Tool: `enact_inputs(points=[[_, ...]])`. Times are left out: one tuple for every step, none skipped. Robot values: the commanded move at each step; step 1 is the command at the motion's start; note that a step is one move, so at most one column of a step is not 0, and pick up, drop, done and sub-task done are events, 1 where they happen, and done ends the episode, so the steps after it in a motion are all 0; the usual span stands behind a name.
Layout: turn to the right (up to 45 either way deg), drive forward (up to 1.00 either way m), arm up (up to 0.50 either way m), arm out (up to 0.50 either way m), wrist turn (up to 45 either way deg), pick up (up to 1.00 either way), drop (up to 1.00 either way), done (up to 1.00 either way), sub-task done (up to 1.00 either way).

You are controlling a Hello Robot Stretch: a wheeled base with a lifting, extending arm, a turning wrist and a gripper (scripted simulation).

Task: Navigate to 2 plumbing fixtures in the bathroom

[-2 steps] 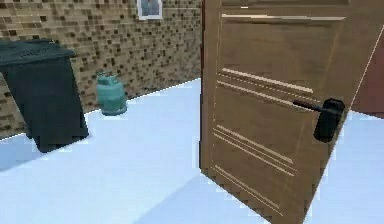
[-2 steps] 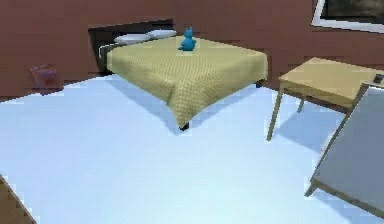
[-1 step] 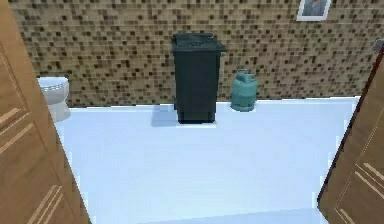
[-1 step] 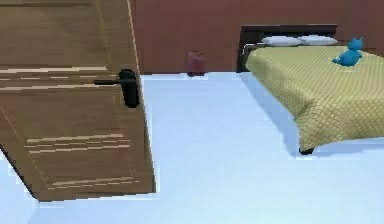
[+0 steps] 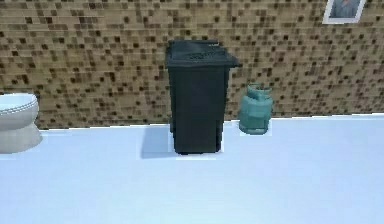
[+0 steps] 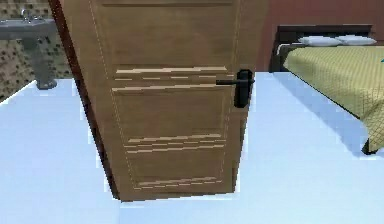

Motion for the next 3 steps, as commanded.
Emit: enact_inputs(points=[[-30.0,0.0,0.0,0.0,0.0,0.0,0.0,0.0,0.0],[0.0,1.0,0.0,0.0,0.0,0.0,0.0,0.0,0.0],[0.0,0.9,0.0,0.0,0.0,0.0,0.0,0.0,0.0]])
